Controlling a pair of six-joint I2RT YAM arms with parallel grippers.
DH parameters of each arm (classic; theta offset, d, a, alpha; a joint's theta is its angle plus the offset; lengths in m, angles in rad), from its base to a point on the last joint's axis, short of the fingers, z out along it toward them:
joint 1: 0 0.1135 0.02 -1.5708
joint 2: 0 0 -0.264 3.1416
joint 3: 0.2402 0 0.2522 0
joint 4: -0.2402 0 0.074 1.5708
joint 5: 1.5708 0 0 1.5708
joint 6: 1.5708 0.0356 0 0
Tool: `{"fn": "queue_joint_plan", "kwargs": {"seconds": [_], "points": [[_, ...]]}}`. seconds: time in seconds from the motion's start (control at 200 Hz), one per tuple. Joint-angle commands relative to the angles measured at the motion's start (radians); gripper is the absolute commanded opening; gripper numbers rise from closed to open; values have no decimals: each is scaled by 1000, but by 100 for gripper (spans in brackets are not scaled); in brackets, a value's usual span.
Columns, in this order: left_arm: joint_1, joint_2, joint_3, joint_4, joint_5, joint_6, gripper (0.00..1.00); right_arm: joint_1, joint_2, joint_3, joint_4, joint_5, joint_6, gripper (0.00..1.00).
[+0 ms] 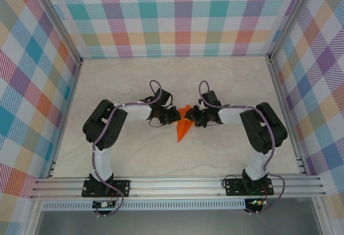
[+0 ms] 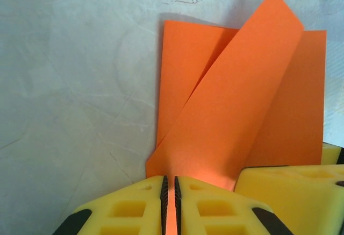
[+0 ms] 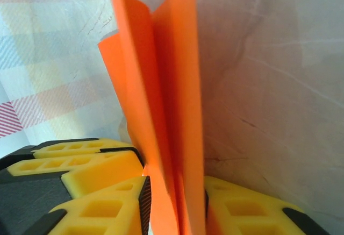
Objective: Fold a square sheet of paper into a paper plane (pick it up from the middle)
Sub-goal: Turn over the paper at the center of the table.
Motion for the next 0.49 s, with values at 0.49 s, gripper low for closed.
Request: {"fn": "queue_joint_plan", "kwargs": {"seconds": [0.49], "points": [[14,-171,-63,-48,-61,-9,20,9,0,91,-107,-36,-115,8]]}}
